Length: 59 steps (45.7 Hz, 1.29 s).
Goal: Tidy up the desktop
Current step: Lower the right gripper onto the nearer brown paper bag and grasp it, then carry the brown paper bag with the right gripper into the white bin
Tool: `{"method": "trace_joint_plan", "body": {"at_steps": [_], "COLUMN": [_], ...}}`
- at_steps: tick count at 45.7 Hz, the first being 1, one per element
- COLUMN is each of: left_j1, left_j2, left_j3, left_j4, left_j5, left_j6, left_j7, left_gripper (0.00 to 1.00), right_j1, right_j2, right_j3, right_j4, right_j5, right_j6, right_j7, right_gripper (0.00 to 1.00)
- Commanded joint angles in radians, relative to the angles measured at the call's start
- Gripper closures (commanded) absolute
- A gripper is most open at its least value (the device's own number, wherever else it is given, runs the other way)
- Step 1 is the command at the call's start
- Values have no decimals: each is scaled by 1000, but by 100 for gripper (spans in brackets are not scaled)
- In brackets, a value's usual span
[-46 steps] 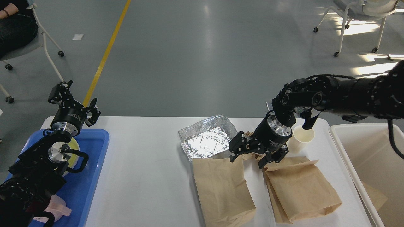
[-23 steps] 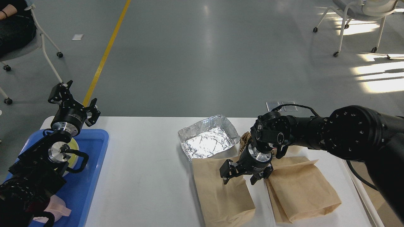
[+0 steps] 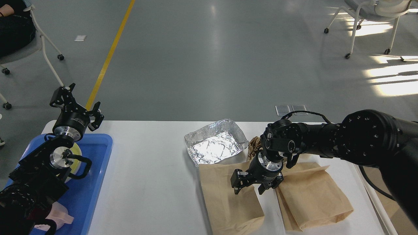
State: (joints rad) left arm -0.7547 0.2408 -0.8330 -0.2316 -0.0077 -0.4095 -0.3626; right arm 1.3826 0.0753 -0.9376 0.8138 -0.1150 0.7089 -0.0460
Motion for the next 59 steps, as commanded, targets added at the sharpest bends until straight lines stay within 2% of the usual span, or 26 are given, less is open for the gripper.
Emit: {"method": "trace_joint_plan", "body": {"at_steps": [1, 13, 33, 45, 54, 59], "left_j1": [0, 0, 0, 0, 0, 0], "left_j2": [0, 0, 0, 0, 0, 0], "left_j3": [0, 0, 0, 0, 0, 0], "left_j4": [0, 0, 0, 0, 0, 0], "left_j5": [0, 0, 0, 0, 0, 0], "left_j6": [0, 0, 0, 0, 0, 0], "left_j7": [1, -1, 1, 1, 1, 1], "left_gripper": [1, 1, 1, 1, 1, 1], "right_j1": [0, -1, 73, 260, 357, 389], "right_j2": [-3, -25, -118, -301, -476, -545], "right_j3": [7, 40, 92, 203, 347, 416], "right_j4": [22, 28, 195, 330, 352, 354], "right_j5": [6, 8, -3, -3, 0, 0], "right_j6": [35, 26, 27, 47, 196, 239], "right_j7": [-2, -2, 2, 2, 3, 2], "right_gripper": [100, 100, 100, 100, 100, 100]}}
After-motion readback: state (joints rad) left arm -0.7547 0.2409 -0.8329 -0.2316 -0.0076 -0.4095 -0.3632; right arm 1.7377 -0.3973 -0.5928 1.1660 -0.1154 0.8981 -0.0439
